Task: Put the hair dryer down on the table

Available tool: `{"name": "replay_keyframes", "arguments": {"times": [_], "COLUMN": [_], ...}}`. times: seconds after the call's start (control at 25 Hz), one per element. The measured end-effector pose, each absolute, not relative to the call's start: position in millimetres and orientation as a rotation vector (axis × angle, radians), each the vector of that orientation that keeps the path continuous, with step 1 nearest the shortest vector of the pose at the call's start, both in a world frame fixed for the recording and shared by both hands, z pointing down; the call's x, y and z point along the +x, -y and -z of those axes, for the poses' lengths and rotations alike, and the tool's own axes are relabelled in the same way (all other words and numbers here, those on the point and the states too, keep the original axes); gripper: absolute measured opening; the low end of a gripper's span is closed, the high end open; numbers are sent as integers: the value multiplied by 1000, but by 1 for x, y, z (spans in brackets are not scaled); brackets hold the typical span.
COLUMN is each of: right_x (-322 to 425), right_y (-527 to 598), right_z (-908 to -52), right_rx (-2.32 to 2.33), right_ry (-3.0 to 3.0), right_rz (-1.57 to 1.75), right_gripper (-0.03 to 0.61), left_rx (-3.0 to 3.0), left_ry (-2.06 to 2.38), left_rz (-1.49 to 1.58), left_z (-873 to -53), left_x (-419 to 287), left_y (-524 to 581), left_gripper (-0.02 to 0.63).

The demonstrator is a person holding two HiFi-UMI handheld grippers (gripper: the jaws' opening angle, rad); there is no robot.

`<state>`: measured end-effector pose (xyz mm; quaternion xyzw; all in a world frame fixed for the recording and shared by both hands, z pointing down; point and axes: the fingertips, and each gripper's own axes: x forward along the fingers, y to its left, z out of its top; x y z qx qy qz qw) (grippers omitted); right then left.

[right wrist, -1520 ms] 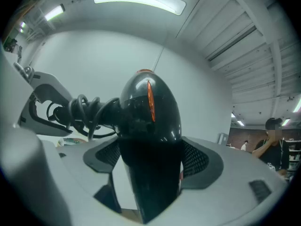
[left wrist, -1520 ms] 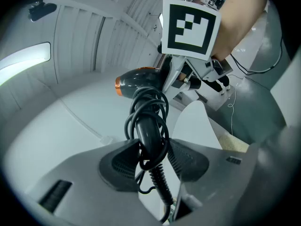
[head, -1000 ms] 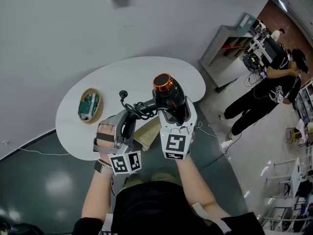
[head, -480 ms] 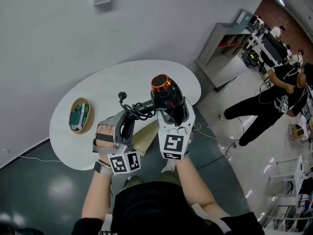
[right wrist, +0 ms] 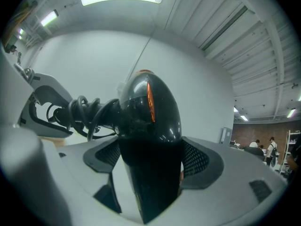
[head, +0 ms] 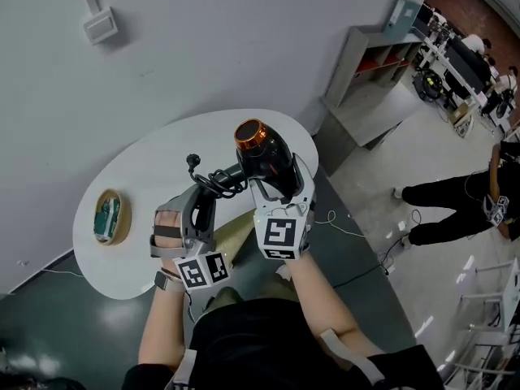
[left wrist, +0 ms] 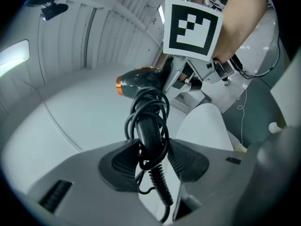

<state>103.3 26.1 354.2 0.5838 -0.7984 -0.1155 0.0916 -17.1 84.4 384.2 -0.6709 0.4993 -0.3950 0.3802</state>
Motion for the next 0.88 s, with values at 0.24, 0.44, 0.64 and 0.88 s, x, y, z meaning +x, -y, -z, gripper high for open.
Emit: {"name": "replay_keyframes", "arguments": {"times": [0.24, 0.44, 0.64, 0.88], "right_x": [165, 200, 216, 214], "right_y": [16, 42, 66, 104], "right_z": [-362, -372, -392, -404], "right_rx": [1686, 1660, 1632, 1593], "right_ry": [2410, 2419, 2402, 2383], "right_rz": [310, 282, 227, 210], "right_gripper": [390, 390, 390, 390], "left_rx": [-1704, -1715, -1754, -1799], "left_ry": [-1291, -1295, -1278, -1281], "left_rz": [1056, 1086, 1117, 1125], "left_z": [-389, -397, -414, -427], "left_x": [47, 83, 99, 99], "left_y": [-48, -24, -2, 34], "left_gripper": [186, 186, 186, 186]}}
